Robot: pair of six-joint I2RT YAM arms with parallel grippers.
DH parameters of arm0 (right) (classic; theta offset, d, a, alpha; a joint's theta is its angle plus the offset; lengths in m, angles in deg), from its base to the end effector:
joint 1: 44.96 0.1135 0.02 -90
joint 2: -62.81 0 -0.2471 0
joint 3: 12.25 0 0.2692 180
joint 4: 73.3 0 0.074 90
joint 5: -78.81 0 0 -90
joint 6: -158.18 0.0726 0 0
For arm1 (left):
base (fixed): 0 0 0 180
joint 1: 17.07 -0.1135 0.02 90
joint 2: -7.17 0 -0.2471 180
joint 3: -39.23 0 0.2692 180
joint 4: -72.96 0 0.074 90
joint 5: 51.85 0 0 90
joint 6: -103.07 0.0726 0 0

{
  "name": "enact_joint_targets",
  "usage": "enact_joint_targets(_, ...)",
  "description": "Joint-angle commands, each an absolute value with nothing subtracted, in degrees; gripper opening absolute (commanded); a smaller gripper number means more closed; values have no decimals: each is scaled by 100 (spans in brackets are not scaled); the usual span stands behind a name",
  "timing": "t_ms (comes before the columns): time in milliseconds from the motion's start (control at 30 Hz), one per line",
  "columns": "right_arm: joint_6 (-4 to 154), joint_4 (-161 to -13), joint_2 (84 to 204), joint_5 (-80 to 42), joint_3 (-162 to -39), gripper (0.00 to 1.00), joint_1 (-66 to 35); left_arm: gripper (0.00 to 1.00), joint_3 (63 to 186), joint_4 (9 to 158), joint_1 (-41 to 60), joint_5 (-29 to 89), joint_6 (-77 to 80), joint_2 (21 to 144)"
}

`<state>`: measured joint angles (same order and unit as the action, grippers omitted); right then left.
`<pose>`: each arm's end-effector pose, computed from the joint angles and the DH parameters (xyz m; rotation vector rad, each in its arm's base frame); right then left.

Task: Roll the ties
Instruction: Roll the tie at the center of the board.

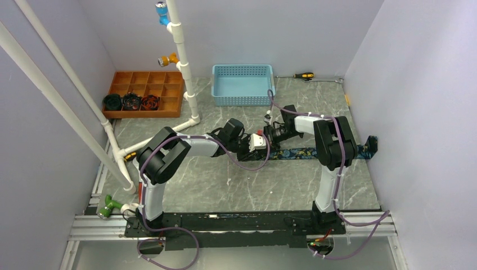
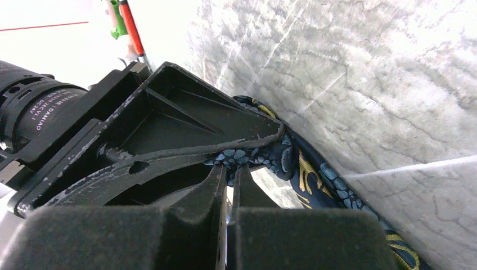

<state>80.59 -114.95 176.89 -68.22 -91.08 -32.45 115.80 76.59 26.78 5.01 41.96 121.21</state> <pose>0.3445 0.1388 0.0732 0.1730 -2.7346 -1.5185 0.2869 -0.3306 0.0868 1.5792 1.6310 -0.7969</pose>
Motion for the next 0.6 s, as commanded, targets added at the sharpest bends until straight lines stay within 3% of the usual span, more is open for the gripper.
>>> enact_joint_targets(0, 7826, -11449, 17588, -6397, -9101, 0, -3320, 38, 11312, 8569, 2661, 866, 4264, 12353)
enact_joint_targets(267, 7332, -11978, 18084, -6042, -9258, 0, -3596, 72, 10956, 7471, 2538, 370, 3835, 11987)
enact_joint_targets(567, 7085, -12092, 18323, -5960, -9168, 0, -3714, 80, 10731, 6317, 2587, 313, 3466, 12085)
